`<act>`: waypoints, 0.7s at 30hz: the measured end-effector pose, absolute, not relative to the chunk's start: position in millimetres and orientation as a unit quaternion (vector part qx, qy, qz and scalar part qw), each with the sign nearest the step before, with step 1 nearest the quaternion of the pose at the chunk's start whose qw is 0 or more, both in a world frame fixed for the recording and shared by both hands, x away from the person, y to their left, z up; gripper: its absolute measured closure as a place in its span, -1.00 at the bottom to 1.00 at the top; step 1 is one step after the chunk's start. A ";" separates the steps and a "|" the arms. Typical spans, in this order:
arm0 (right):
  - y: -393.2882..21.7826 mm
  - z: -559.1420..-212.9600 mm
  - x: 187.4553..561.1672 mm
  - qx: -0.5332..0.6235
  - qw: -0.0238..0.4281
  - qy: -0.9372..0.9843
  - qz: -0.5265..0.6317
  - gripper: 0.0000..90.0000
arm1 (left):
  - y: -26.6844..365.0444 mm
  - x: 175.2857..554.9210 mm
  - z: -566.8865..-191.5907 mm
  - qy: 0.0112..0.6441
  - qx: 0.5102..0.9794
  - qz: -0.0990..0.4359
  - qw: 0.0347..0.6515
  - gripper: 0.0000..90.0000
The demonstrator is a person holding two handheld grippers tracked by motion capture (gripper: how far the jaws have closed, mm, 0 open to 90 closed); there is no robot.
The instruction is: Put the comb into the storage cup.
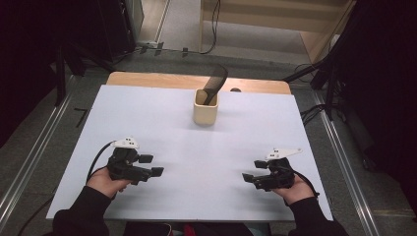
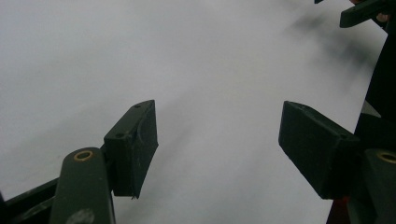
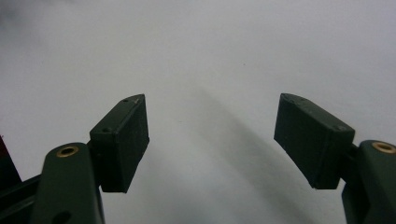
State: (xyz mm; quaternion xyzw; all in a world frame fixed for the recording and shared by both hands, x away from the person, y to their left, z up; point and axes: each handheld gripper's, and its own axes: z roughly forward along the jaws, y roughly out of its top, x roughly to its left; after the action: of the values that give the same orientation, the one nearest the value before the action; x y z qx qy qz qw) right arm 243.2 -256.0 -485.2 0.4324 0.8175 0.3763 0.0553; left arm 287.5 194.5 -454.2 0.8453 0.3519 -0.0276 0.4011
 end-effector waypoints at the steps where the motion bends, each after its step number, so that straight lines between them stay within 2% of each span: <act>1: -256.1 -485.2 243.3 0.433 0.055 0.817 0.376 -0.45 | 195.3 286.1 -454.0 0.352 0.847 -0.027 0.398 -0.36; 21: -255.5 -485.6 243.2 0.434 0.054 0.818 0.374 -0.45 | 208.0 269.6 -455.7 0.355 0.851 -0.019 0.386 -0.36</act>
State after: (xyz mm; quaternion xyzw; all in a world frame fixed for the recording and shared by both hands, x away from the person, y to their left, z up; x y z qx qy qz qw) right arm 243.2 -255.5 -485.6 0.4342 0.8177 0.3741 0.0538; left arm 269.6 208.0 -455.7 0.8510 0.3555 -0.0187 0.3862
